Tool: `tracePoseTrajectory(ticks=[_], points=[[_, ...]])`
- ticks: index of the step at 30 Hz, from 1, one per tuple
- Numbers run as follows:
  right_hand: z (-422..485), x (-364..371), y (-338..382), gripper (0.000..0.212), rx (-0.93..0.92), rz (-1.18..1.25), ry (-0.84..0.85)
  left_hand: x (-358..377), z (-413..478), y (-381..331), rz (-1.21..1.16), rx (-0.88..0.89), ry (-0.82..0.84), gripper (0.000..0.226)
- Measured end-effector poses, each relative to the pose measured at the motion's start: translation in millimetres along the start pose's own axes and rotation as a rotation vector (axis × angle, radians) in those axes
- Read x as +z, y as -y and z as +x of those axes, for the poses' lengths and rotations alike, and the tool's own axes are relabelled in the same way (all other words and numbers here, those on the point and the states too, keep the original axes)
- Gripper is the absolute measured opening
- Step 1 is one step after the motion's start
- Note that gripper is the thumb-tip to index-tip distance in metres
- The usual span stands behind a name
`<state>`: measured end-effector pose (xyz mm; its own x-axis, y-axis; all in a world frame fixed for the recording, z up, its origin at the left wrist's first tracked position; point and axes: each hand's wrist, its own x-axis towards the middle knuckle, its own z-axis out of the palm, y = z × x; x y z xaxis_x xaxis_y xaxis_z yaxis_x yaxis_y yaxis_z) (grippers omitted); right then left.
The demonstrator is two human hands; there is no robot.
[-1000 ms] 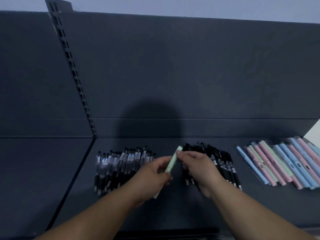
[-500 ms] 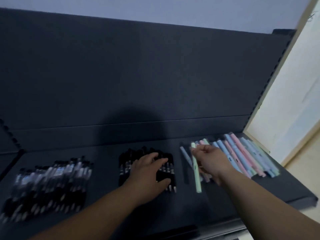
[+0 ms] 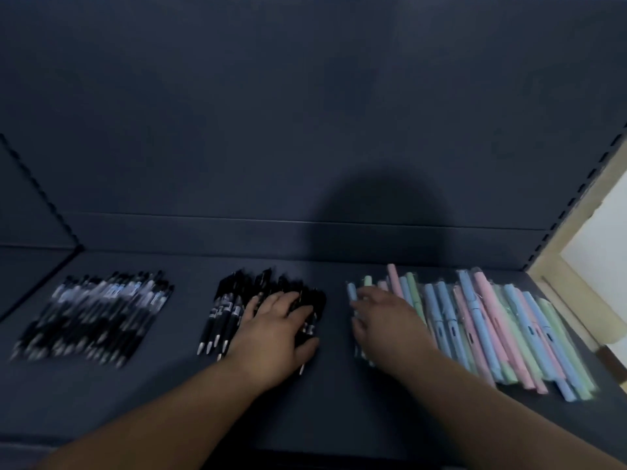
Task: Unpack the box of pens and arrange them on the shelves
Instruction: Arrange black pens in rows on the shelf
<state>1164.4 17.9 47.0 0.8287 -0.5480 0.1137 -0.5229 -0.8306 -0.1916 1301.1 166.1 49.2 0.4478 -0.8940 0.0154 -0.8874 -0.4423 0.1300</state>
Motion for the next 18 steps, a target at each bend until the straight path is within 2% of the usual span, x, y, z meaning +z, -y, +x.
tracePoseTrajectory(ticks=[2, 5, 8, 10, 14, 18], points=[[3.8, 4.8, -7.4, 0.037, 0.013, 0.048, -0.033, -0.9, -1.2, 1.8, 0.015, 0.015, -0.008, 0.093], [4.6, 2.8, -11.4, 0.047, 0.018, 0.047, 0.026, -3.6, -6.8, 10.3, 0.006, 0.017, -0.017, 0.095], [1.2, 2.2, -4.0, 0.041, 0.043, 0.035, -0.022, -7.4, -17.2, 22.4, -0.052, 0.012, 0.021, 0.099], [-0.4, -1.8, 12.0, 0.044, 0.036, -0.001, -0.046, -13.0, -28.7, 28.5, -0.083, 0.025, 0.009, 0.092], [1.2, -12.0, 75.8, 0.047, -0.059, 0.027, -0.023, -28.2, -74.5, 58.1, -0.130, -0.031, -0.081, 0.063], [-5.5, -12.5, 176.5, 0.040, -0.187, 0.079, 0.007, -41.4, -160.0, 123.1, -0.151, -0.219, -0.183, 0.079]])
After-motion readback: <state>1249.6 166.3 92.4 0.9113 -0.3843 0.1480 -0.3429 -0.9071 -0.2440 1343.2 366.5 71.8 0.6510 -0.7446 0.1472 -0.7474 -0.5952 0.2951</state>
